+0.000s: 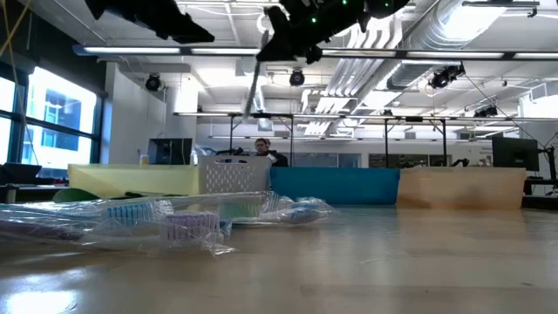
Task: Pick & Place Toothbrushes
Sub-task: Put the green toothbrush into the white bin
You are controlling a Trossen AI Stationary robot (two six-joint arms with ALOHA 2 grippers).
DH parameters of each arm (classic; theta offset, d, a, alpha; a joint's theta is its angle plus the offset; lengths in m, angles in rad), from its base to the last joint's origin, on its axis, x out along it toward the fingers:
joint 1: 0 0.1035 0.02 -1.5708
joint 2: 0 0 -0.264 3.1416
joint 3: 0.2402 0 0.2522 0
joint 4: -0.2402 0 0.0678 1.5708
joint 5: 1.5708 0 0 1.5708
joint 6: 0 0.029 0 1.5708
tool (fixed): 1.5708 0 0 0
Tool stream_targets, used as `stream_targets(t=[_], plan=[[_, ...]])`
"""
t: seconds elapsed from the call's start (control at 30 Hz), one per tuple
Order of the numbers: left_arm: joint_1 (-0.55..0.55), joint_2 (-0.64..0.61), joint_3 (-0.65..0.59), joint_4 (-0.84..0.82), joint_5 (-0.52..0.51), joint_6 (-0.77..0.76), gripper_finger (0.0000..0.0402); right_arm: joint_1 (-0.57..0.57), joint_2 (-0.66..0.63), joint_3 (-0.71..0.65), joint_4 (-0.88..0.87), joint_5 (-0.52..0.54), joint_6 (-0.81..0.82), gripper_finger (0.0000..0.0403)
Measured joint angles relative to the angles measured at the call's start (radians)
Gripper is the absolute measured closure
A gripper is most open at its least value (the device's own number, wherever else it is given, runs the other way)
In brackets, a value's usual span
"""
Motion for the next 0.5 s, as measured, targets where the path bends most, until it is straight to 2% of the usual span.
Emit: stream_targets(t=[0.3, 0.5], plan=[[0.0, -0.047, 0.0, -0.049, -0.001, 0.0, 0.0197, -0.053, 0.114, 0.001, -0.025, -0.033, 0.06, 0.0398], [0.0, -0.046, 0.0, -0.088, -0.023, 0.0, 0.0197, -0.087, 0.185, 0.0, -0.029, -0.13, 0.146, 0.0398]])
